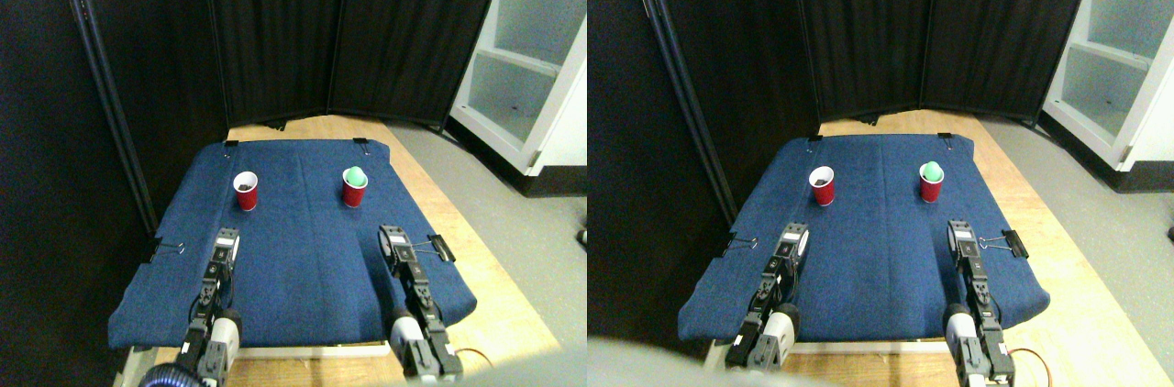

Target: Pour (bimanual)

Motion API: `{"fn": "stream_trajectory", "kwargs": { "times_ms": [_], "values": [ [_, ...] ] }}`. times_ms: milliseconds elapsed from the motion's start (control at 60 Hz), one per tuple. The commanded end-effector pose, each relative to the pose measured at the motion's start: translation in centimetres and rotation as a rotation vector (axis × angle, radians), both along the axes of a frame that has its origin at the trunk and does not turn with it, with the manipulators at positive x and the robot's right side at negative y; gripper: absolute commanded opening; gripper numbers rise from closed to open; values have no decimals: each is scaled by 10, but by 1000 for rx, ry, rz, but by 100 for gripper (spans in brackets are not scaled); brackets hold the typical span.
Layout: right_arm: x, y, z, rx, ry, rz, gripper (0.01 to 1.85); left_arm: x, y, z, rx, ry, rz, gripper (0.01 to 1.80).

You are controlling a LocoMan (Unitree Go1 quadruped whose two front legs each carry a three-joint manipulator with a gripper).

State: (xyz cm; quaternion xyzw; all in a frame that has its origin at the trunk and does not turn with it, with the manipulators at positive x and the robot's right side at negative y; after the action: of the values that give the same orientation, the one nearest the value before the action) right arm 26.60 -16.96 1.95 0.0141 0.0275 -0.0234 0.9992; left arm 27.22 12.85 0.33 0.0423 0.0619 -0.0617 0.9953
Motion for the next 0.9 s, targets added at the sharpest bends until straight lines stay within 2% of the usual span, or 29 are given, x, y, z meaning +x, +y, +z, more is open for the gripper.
{"fn": "stream_trajectory", "kwargs": {
  "times_ms": [17,317,400,417,450,517,600,717,783,900],
  "values": [
    [1,1,5,-10,-31,3,46,2,-2,5,-6,-30,-11,33],
    [-1,0,4,-13,-28,16,44,1,-1,5,-6,-28,9,33],
    [-1,1,4,-4,-48,24,43,0,-1,6,52,-54,-29,33],
    [-1,1,4,-1,-55,26,43,0,-1,6,63,-58,-34,36],
    [0,1,4,24,-76,28,43,0,0,5,63,-62,-37,58],
    [1,2,5,54,-95,30,45,1,0,7,19,-78,-43,76],
    [4,5,7,120,-131,36,48,5,0,9,-58,-99,-22,81],
    [11,6,11,189,-180,36,51,10,-1,13,-106,-101,-33,77],
    [14,7,14,242,-190,6,58,13,-2,15,-147,-108,-10,80],
    [21,4,16,327,-207,9,66,18,-1,14,-239,-100,31,82]
  ]
}}
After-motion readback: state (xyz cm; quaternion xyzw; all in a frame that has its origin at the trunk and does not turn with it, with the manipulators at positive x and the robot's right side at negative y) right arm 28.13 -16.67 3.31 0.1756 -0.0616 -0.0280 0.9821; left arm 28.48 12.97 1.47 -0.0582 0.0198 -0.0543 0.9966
